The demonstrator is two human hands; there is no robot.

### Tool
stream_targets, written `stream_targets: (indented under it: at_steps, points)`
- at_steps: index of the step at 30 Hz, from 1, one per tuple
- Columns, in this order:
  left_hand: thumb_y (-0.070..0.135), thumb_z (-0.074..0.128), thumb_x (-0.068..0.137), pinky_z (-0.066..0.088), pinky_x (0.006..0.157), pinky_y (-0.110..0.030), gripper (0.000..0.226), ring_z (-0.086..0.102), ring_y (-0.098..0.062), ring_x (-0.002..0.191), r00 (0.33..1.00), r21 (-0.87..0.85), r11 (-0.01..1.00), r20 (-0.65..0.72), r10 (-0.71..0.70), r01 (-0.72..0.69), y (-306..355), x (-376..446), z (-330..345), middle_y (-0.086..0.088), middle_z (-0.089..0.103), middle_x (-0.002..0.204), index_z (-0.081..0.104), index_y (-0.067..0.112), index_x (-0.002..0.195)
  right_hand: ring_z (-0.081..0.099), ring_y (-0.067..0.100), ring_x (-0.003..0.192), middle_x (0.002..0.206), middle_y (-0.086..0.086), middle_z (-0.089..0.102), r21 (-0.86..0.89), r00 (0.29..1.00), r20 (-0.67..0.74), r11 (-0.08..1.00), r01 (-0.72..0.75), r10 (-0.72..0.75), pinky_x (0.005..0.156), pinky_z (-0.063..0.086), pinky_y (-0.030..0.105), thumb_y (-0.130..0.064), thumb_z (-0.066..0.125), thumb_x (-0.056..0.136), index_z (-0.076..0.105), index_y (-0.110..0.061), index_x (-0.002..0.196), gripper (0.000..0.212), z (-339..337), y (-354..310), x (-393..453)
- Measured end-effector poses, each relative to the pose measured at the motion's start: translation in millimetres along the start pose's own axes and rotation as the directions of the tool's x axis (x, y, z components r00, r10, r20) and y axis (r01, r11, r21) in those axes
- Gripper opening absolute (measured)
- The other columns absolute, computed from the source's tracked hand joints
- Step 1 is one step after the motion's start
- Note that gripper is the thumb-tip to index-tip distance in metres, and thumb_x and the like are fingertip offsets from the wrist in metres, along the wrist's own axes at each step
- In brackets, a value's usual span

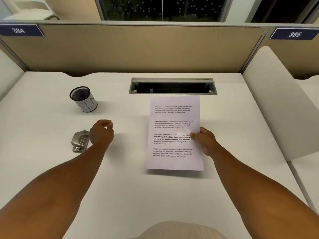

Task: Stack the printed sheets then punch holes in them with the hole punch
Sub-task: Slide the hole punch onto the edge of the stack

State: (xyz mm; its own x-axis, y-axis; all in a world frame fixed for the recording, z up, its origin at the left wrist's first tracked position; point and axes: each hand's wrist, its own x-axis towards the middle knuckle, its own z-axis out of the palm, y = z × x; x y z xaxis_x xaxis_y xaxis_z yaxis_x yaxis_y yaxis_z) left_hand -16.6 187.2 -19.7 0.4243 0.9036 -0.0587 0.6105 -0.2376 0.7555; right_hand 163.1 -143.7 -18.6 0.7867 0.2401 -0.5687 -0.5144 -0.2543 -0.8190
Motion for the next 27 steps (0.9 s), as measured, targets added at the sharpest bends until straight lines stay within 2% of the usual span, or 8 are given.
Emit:
stream_targets:
  at_steps: [4,6,9,12,15,19,23,27]
  points:
    - [0.033,0.060,0.091,0.047,0.091,-0.040,0.017,0.063,-0.027,0.106,0.991,0.148,0.988,-0.132,-0.027,0.047,-20.0,17.1,-20.2,0.003,0.071,0.110,0.071,0.027,0.102,0.067,0.027,0.088,0.109,0.010,0.070,0.024,1.000,0.023,1.000,0.003,-0.003,0.089,0.055,0.044,-0.001,0.066,0.086,0.066,-0.015,0.102,0.021,8.3,1.1,4.1]
    - [0.036,0.060,0.092,0.046,0.091,-0.044,0.019,0.058,-0.030,0.112,0.983,0.213,0.972,-0.174,-0.065,0.102,-28.4,23.8,-28.1,0.000,0.067,0.115,0.069,0.028,0.106,0.067,0.028,0.088,0.108,0.011,0.070,0.034,0.999,0.034,0.999,0.002,-0.004,0.090,0.055,0.045,-0.001,0.066,0.085,0.067,-0.017,0.096,0.020,12.9,1.9,5.9]
    - [0.034,0.060,0.093,0.043,0.095,-0.049,0.022,0.049,-0.034,0.121,0.964,0.193,0.962,-0.220,-0.148,0.191,-40.1,32.5,-36.2,-0.008,0.061,0.121,0.066,0.025,0.112,0.066,0.029,0.094,0.109,0.010,0.071,0.033,0.999,0.045,0.999,-0.004,0.002,0.095,0.052,0.050,0.000,0.066,0.084,0.068,-0.017,0.097,0.021,20.2,2.3,8.4]
    - [0.036,0.062,0.090,0.043,0.095,-0.049,0.030,0.047,-0.034,0.123,0.939,0.196,0.938,-0.251,-0.233,0.285,-48.8,37.6,-43.1,-0.010,0.056,0.125,0.063,0.024,0.118,0.066,0.028,0.092,0.109,0.010,0.071,0.027,0.999,0.046,1.000,-0.006,0.005,0.096,0.052,0.050,0.000,0.066,0.084,0.068,-0.017,0.096,0.021,26.7,2.6,10.5]
    - [0.039,0.058,0.089,0.040,0.097,-0.046,0.035,0.045,-0.033,0.125,0.908,0.180,0.909,-0.264,-0.325,0.377,-54.8,41.3,-48.4,-0.011,0.054,0.128,0.060,0.024,0.120,0.067,0.026,0.089,0.109,0.009,0.072,0.019,0.999,0.036,1.000,-0.016,0.016,0.093,0.053,0.047,0.000,0.066,0.084,0.068,-0.018,0.094,0.020,32.6,1.6,10.3]
    - [0.043,0.047,0.095,0.035,0.102,-0.047,0.041,0.043,-0.036,0.129,0.895,0.166,0.891,-0.234,-0.381,0.422,-76.0,49.3,-51.3,-0.016,0.054,0.132,0.060,0.018,0.125,0.067,0.029,0.097,0.111,0.008,0.071,0.017,0.998,0.054,1.000,-0.015,0.014,0.095,0.052,0.048,0.000,0.064,0.085,0.068,-0.016,0.104,0.025,40.5,0.7,10.2]
    - [0.041,0.040,0.097,0.036,0.097,-0.043,0.049,0.050,-0.041,0.121,0.888,0.169,0.882,-0.224,-0.401,0.440,-91.9,53.1,-49.9,-0.022,0.062,0.122,0.067,0.007,0.118,0.067,0.031,0.102,0.112,0.008,0.071,0.019,0.998,0.061,1.000,-0.008,0.007,0.096,0.052,0.049,0.001,0.064,0.084,0.068,-0.014,0.106,0.026,45.2,1.0,9.4]
    - [0.037,0.032,0.100,0.038,0.098,-0.044,0.056,0.058,-0.043,0.112,0.909,0.205,0.888,-0.158,-0.386,0.412,-95.5,52.3,-49.3,-0.027,0.067,0.112,0.068,-0.005,0.108,0.066,0.030,0.101,0.113,0.009,0.071,0.021,0.998,0.065,1.000,-0.013,0.011,0.097,0.051,0.050,0.002,0.064,0.083,0.068,-0.016,0.097,0.023,47.8,0.5,8.7]
